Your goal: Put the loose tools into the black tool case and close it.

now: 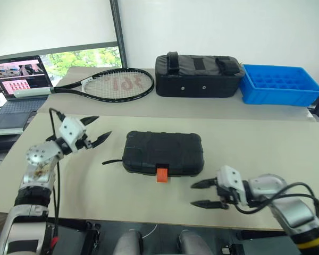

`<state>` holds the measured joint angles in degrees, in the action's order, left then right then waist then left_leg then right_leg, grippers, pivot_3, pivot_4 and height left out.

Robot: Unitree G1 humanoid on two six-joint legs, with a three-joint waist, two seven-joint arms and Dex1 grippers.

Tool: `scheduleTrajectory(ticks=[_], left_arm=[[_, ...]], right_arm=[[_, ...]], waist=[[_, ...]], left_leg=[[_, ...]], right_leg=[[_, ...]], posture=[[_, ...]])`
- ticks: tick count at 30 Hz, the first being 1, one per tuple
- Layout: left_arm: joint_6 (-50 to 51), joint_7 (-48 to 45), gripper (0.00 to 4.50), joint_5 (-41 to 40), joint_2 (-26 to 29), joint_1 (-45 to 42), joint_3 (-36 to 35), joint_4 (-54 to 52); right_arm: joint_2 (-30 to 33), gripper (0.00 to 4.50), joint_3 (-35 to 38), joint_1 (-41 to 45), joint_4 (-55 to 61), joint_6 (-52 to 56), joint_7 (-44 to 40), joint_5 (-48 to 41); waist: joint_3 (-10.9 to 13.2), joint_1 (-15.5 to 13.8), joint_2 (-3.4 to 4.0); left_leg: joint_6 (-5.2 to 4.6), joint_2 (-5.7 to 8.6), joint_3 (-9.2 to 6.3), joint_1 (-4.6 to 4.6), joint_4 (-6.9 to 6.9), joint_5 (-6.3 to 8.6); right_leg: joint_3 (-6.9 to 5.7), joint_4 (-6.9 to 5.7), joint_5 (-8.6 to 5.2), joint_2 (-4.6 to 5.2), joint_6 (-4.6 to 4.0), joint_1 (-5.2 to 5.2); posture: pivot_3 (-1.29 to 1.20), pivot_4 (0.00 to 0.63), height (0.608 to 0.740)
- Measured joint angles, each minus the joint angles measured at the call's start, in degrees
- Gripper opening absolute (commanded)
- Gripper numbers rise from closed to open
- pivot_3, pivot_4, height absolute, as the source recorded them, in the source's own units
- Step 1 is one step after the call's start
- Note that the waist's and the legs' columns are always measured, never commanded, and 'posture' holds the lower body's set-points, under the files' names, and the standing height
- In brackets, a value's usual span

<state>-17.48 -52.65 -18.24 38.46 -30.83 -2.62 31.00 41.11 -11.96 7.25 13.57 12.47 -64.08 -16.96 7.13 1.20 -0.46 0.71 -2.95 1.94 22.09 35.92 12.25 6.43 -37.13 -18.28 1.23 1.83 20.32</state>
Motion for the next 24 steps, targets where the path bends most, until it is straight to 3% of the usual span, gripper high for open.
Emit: scheduleTrajectory(ticks=[6,9,13,17,24], left_arm=[[5.91,-2.39,3.62,0.0,-2.81,-8.14,0.43,-1.41],[7.7,-5.02,3.62,0.39,-6.3,-12.26,2.52,-1.22],[8.0,-5.41,3.62,1.25,-11.22,-15.26,4.44,-0.78],[9.31,-7.22,3.62,3.51,-14.19,-15.88,8.19,-0.01],[12.91,-6.71,3.62,11.29,-16.16,-15.77,13.73,5.74]], right_arm=[[-6.17,2.69,-0.8,10.15,-12.81,-3.75,8.56,7.42],[-8.23,2.69,0.12,17.76,-24.93,-8.08,16.16,12.9],[-9.17,2.69,1.69,21.59,-31.96,-11.69,20.46,15.78],[-9.81,2.69,2.69,20.56,-30.47,-10.69,19.86,14.51],[-5.61,2.69,3.6,9.61,-4.73,13.6,15.63,6.13]], waist=[[0.01,0.12,-0.03],[0.03,-0.1,-0.03],[0.03,-0.29,-0.03],[-0.01,0.01,0.06],[-0.04,-0.13,0.12]], left_leg=[[0.0,0.06,0.02,-0.04,-0.01,-0.01],[0.02,0.1,0.02,0.0,-0.01,-0.04],[0.0,0.11,0.01,0.08,-0.07,-0.03],[-0.04,0.11,-0.01,0.15,-0.1,0.0],[-0.06,0.14,-0.1,0.29,-0.07,0.02]], right_leg=[[0.11,0.01,0.12,-0.01,-0.17,0.02],[0.11,0.02,0.22,0.01,-0.3,0.03],[0.13,0.04,0.22,0.0,-0.3,0.07],[0.19,0.04,0.21,-0.03,-0.3,0.11],[0.21,0.21,0.18,-0.02,-0.25,0.11]], posture=[[0.0,0.15,0.708],[0.0,0.15,0.708],[0.0,0.15,0.708],[0.0,0.15,0.708],[0.0,0.15,0.708]])
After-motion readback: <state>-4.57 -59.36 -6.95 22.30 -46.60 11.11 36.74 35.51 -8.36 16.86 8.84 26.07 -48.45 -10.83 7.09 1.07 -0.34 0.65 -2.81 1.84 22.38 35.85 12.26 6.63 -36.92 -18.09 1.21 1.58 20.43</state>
